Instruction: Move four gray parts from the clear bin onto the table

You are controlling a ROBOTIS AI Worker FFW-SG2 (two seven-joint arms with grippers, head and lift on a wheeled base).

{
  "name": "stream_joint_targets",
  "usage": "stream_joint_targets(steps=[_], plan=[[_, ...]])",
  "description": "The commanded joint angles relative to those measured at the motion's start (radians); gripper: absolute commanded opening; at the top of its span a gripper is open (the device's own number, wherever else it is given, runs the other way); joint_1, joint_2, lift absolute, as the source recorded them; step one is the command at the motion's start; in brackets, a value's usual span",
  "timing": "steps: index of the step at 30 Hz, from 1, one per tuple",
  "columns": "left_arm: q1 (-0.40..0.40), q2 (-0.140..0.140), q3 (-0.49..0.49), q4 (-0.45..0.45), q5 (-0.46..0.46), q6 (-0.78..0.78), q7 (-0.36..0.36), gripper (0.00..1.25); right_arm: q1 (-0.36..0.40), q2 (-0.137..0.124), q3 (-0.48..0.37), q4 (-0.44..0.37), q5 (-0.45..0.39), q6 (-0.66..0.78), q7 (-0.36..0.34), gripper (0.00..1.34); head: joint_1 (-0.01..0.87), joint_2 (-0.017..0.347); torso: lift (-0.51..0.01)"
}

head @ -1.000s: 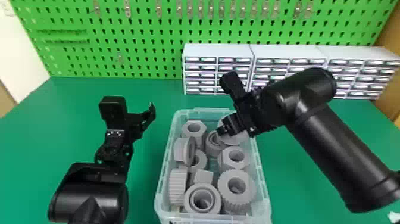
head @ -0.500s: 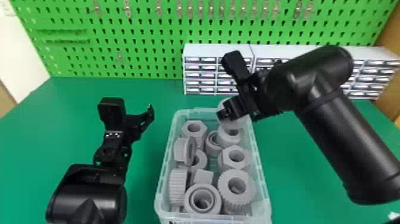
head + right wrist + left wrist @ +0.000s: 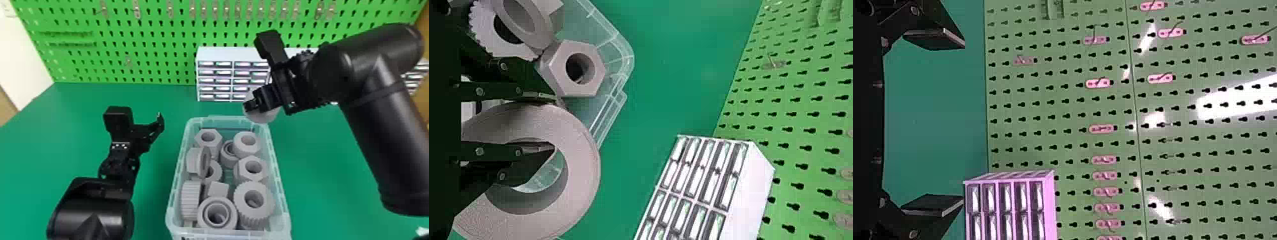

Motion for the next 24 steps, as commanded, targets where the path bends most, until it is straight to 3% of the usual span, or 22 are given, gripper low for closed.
stream_joint_targets(steps=[1, 24], plan=[[0.005, 0.002, 0.002, 0.0, 0.0, 0.0, 0.0, 1.07, 0.011, -0.001, -0.028, -0.035, 0.017, 0.024, 0.0, 0.29, 0.693, 0.072, -0.052], [0.001, 0.0, -0.01, 0.0, -0.002, 0.0, 0.009, 1.07, 0.095, -0.026, -0.246, -0.124, 0.119, 0.067, 0.0, 0.29, 0.693, 0.072, -0.052]])
